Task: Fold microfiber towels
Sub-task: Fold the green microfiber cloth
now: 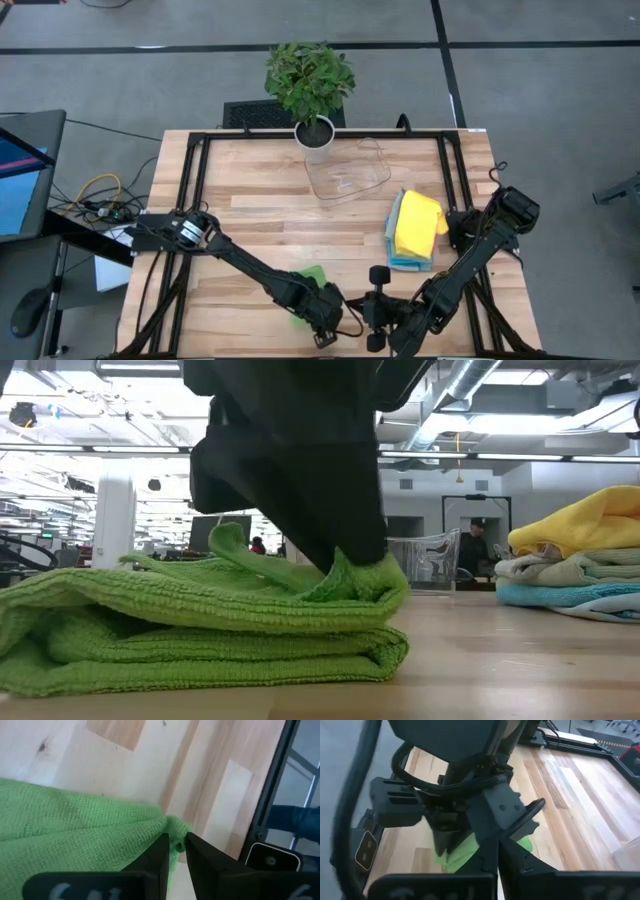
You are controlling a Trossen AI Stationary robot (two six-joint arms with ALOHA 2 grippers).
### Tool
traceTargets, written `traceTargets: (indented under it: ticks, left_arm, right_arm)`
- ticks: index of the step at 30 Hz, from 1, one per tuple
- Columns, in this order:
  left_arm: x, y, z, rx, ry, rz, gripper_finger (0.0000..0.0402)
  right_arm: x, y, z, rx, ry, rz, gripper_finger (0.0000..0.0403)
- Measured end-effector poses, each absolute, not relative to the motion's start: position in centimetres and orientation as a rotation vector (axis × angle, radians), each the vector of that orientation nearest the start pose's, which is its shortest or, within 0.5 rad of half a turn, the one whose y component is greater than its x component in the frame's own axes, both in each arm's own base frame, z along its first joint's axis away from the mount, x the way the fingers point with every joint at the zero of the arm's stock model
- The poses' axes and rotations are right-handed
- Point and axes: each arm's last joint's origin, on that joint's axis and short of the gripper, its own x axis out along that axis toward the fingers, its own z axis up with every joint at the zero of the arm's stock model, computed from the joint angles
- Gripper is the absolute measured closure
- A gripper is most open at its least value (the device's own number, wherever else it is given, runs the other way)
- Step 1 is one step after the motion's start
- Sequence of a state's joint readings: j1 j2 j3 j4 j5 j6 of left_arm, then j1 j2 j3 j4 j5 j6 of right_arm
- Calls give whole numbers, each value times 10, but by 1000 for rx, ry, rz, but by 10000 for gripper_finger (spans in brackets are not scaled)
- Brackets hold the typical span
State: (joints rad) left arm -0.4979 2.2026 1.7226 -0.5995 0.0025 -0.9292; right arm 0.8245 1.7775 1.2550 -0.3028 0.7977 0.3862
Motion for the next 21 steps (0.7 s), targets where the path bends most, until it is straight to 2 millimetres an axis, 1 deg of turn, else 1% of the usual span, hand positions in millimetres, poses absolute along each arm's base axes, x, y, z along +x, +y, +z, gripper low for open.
traceTargets:
  ticks: [5, 10, 14, 16, 18, 21]
  left_arm:
    - [408, -215, 174, -556, 1177, 143, 351]
    - [418, -202, 191, -532, 1123, 131, 359]
    - [422, -194, 195, -513, 1112, 151, 363]
    - [420, -189, 199, -496, 1139, 198, 365]
    - [414, -184, 210, -461, 1148, 264, 368]
    - [398, -177, 239, -407, 1129, 370, 374]
  right_arm:
    - [270, 263, 227, -203, 560, -81, 371]
    - [269, 264, 227, -201, 559, -78, 378]
    - [269, 263, 227, -199, 561, -78, 374]
    - [269, 263, 227, -198, 561, -77, 369]
    - [269, 263, 227, -182, 561, -79, 363]
    - [277, 260, 229, -127, 534, -107, 349]
